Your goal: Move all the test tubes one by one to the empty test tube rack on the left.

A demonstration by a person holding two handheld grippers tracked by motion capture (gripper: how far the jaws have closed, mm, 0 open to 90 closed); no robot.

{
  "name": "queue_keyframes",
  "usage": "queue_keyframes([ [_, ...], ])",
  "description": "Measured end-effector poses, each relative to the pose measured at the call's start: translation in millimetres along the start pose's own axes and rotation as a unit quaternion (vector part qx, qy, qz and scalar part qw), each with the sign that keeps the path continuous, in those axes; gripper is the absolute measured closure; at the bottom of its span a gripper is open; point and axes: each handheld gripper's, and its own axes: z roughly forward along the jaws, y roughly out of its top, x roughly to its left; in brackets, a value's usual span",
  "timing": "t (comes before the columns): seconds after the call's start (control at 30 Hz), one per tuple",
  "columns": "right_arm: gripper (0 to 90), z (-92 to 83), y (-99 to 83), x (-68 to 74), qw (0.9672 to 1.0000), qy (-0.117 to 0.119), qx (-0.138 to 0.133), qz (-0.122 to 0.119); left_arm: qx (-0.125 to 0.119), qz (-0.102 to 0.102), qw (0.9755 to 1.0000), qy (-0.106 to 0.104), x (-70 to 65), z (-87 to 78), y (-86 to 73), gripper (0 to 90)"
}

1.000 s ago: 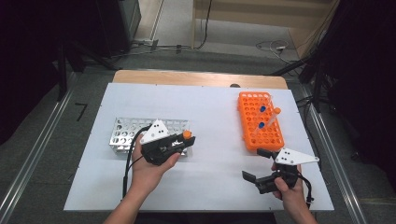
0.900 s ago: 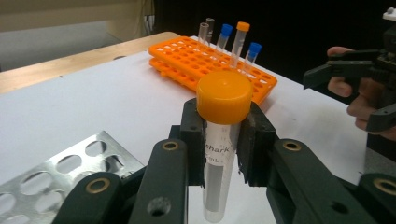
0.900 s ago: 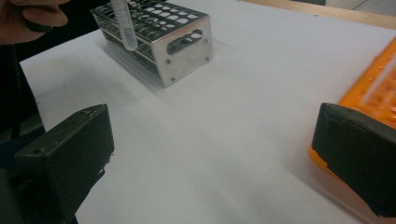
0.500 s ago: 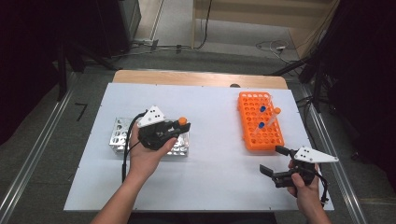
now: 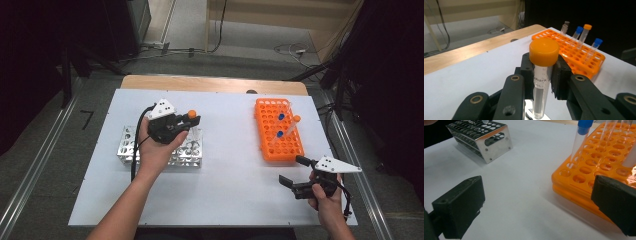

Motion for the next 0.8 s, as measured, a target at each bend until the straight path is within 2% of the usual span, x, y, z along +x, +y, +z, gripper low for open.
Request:
queue_keyframes([
  [0.1, 0.0, -0.5, -0.3, -1.5, 1.0000, -0.006, -0.003, 0.004, -0.006, -0.008, 0.9999, 0.006, 4.6, 4.7, 1.3, 75.0],
  [0.2, 0.0, -0.9, -0.7, -2.4, 0.9999, -0.008, -0.006, 0.007, -0.006, -0.008, 0.9999, 0.012, 6.9, 10.2, 1.9, 75.0],
  [0.5, 0.0, 0.5, -0.8, -1.6, 1.0000, -0.005, -0.003, 0.007, 0.004, -0.011, 0.9997, 0.021, 11.4, 23.9, -2.0, 75.0],
  [0.7, 0.0, 0.9, -1.1, -2.2, 0.9999, -0.008, -0.003, 0.007, 0.017, -0.004, 0.9994, 0.030, 10.6, 29.1, -5.9, 75.0],
  [0.8, 0.0, 1.3, -1.4, -2.5, 0.9999, -0.007, -0.003, 0.008, 0.015, -0.005, 0.9994, 0.031, 10.5, 29.8, -7.8, 74.9],
])
